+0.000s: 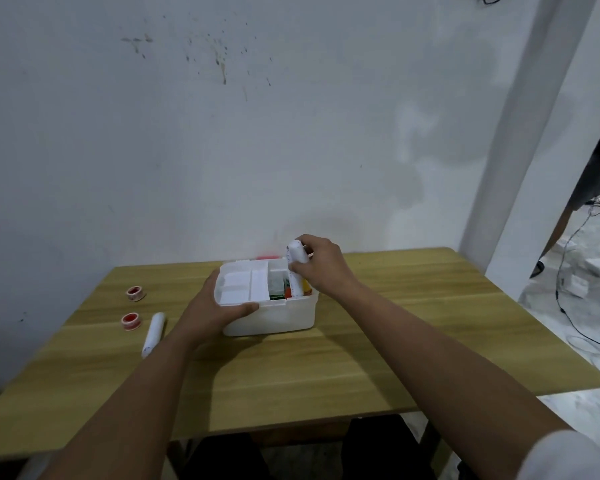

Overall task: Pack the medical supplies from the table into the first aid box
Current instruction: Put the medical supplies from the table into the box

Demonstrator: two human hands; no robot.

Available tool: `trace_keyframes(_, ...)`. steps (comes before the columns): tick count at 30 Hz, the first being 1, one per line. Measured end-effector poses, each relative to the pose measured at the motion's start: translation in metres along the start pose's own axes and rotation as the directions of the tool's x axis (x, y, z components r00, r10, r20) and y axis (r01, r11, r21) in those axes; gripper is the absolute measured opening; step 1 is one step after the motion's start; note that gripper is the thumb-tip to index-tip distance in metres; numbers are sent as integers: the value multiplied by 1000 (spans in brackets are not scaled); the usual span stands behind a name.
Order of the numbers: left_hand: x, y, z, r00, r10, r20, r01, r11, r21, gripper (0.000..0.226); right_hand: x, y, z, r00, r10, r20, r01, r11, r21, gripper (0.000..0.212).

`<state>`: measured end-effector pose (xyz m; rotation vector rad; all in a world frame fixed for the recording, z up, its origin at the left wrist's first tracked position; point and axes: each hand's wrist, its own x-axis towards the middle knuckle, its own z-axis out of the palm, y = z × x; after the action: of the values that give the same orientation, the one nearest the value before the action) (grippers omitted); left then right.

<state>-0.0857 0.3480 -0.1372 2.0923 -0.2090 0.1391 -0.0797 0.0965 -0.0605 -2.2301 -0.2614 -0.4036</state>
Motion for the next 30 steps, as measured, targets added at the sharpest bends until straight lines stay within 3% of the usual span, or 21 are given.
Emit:
trace_keyframes(6,-1,2,0,1000,3,2,-3,1000,-21,112,-4,4,0,998,-65,11,65,996,-67,19)
trace_keyframes(14,-1,3,1,1000,0,-1,0,1000,4,112,-21,17,15,999,-37,-28,41,991,128,13)
trace_keyframes(18,1,2,0,1000,-3,12,3,1000,4,110,-12,14,5,997,-51,59,50,998,30,11)
trace_keyframes(23,2,-2,-1,1000,4,17,-3,1000,-21,107,5,16,-15,960,-79,270,128,977,-168,11)
trace_keyframes(26,4,-2,-1,1000,1,17,-1,1000,-1,104,6,17,-16,937,-81,341,179,947,-268,31)
trace_keyframes(30,3,-2,-1,1000,10,12,-10,1000,-10,105,5,16,-17,973,-103,208,129,985,-114,28)
